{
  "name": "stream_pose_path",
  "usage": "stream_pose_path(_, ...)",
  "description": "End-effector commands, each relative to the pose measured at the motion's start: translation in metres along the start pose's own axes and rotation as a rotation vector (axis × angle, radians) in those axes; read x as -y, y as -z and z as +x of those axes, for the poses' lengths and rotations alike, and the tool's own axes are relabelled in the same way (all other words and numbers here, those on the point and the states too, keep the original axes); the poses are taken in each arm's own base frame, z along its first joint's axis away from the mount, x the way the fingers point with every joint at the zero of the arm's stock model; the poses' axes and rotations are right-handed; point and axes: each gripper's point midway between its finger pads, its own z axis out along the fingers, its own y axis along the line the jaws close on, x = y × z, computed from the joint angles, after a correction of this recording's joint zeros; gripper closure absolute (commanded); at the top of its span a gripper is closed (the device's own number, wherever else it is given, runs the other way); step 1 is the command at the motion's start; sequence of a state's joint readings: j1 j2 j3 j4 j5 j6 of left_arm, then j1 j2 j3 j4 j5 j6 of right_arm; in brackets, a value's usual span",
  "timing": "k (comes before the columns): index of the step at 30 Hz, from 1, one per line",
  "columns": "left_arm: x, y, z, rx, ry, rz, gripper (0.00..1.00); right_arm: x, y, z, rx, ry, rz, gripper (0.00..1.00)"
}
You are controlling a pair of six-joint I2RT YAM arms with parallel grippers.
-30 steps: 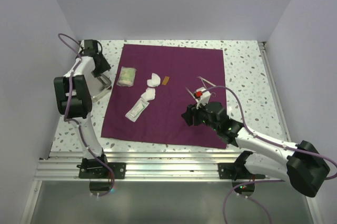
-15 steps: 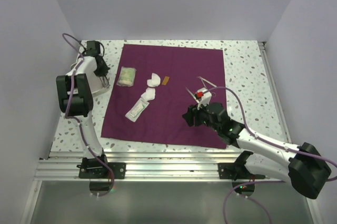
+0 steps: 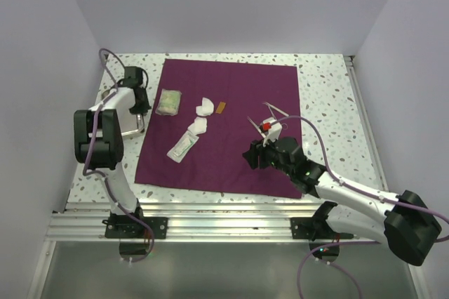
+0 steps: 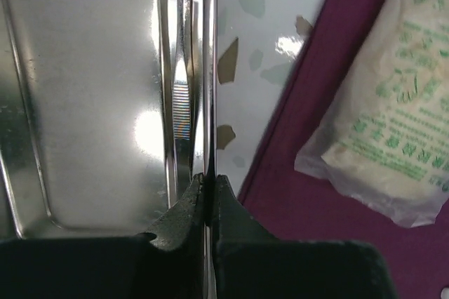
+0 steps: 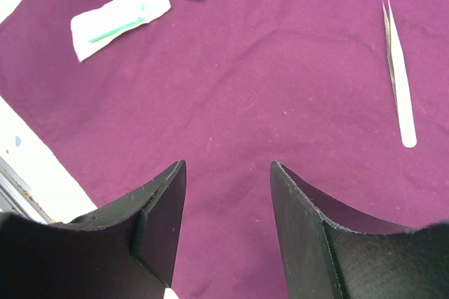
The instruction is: Prepare the surgical pack
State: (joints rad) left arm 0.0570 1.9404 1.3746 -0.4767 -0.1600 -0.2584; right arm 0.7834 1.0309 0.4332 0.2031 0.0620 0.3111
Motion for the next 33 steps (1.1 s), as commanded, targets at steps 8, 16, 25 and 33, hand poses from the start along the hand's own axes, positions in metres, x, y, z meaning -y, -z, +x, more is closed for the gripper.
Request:
stream_pose_path(8,0.014,0.026,0.023,0.069,-0.177,0.004,0.98,-0.011,0.003,-0.018,0.066,-0.016,-0.052,0.45)
stream_pose_path(16,-0.001,0.053,0.0,0.188,-0.105,-0.071,0.82,-0.009,0.005,-0.02,0.069,-0.016,-0.042,0.46)
stream_pose_path(25,0.005,0.085,-0.023,0.306,0.033,-0.021,0.7,0.001,0.007,-0.031,0.066,-0.026,0.036,0.45)
stream_pose_path(33,0.015,0.137,-0.032,0.508,0.099,0.138,0.71,0.056,0.013,-0.046,0.016,-0.053,0.345,0.45)
